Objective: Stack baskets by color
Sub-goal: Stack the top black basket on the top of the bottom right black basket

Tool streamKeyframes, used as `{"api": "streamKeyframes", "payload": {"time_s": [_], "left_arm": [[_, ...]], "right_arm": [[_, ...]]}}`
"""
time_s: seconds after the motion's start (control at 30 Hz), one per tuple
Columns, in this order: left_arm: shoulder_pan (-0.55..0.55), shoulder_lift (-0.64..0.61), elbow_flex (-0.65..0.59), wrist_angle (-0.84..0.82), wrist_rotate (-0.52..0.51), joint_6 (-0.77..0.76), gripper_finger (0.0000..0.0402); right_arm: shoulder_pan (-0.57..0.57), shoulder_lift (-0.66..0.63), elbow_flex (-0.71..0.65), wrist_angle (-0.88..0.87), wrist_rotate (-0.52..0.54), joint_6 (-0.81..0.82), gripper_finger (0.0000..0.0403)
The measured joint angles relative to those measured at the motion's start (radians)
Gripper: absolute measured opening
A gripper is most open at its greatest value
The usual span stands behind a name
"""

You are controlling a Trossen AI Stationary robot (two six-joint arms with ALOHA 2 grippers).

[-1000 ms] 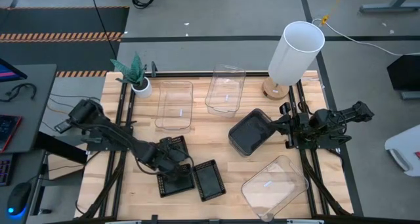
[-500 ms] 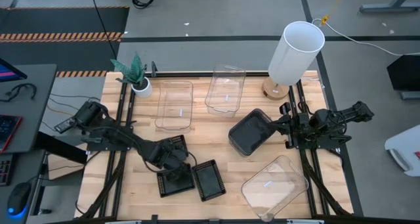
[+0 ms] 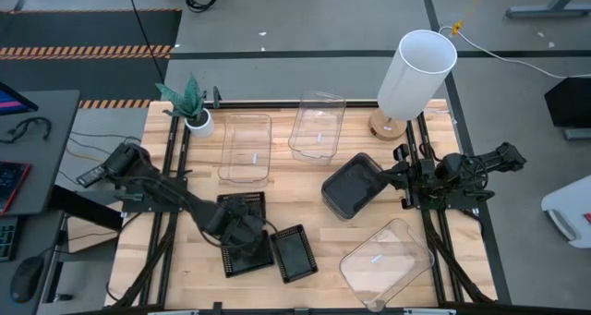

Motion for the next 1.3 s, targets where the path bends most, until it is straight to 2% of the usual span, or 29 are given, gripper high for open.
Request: {"api": "streamKeyframes", "payload": {"time_s": [0.1,0.23,0.4,0.57,0.87,0.97,1.3], "left_arm": [[-0.035,0.000,0.073,-0.056,-0.090,0.084,0.0005],[-0.092,0.000,0.134,-0.019,-0.167,0.312,0.0005],[-0.150,0.000,0.135,0.205,-0.172,0.683,0.0005],[-0.165,0.031,0.133,0.387,-0.109,0.915,0.0008],[-0.138,0.086,0.133,0.669,0.132,1.076,0.0007],[-0.111,0.093,0.133,0.696,0.216,1.133,0.0005],[-0.054,0.166,0.132,0.707,0.314,1.233,0.0004]], "right_arm": [[0.000,0.000,0.000,0.000,0.000,0.000,0.0016],[0.000,0.000,0.000,0.000,0.000,0.000,0.0016],[0.000,0.000,0.000,0.000,0.000,0.000,0.0016],[0.000,0.000,0.000,0.000,0.000,0.000,0.0016],[0.000,0.000,0.000,0.004,0.000,0.000,0.0016],[0.000,0.000,0.000,0.004,0.000,0.000,0.0016],[0.000,0.000,0.000,0.005,0.000,0.000,0.0016]]}}
